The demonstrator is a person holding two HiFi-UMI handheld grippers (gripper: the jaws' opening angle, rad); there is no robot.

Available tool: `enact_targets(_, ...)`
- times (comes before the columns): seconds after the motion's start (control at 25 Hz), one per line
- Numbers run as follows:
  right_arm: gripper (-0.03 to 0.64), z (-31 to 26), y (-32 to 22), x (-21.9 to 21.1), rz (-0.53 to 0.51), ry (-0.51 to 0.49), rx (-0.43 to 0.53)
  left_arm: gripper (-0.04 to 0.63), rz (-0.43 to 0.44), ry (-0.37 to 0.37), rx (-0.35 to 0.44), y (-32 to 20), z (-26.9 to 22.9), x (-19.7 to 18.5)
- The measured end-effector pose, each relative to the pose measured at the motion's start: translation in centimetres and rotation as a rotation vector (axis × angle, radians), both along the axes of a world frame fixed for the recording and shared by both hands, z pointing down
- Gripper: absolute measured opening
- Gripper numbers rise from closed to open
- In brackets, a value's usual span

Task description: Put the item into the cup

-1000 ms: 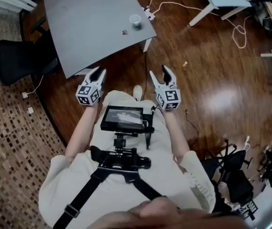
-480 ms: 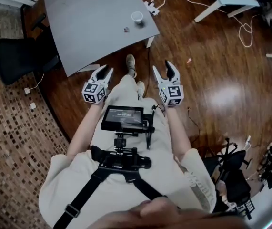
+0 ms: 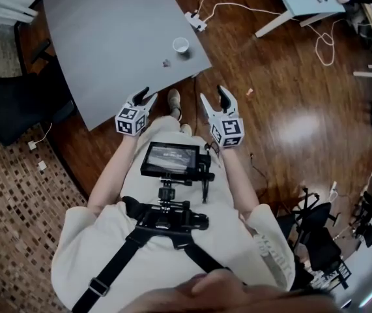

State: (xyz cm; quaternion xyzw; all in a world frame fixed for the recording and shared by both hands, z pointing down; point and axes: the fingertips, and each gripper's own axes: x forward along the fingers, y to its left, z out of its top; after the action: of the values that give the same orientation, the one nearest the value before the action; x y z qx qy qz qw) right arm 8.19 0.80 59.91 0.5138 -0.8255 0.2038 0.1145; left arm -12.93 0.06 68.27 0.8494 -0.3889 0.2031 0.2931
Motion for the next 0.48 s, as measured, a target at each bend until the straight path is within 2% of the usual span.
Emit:
enact_targets(0.24,0.279,1.1,-5.4,-0.7,-0.007,0.024,-0.022,0.163,0.067,0.0,-0.013,-5.5,1.1,1.1)
enact_targets(0.48,0.279,0.9,-8.8,-2.1,-0.023,0.071,-0.018,0.163,0.077,0.011,-0.046,-9.2,4.1,-0.2)
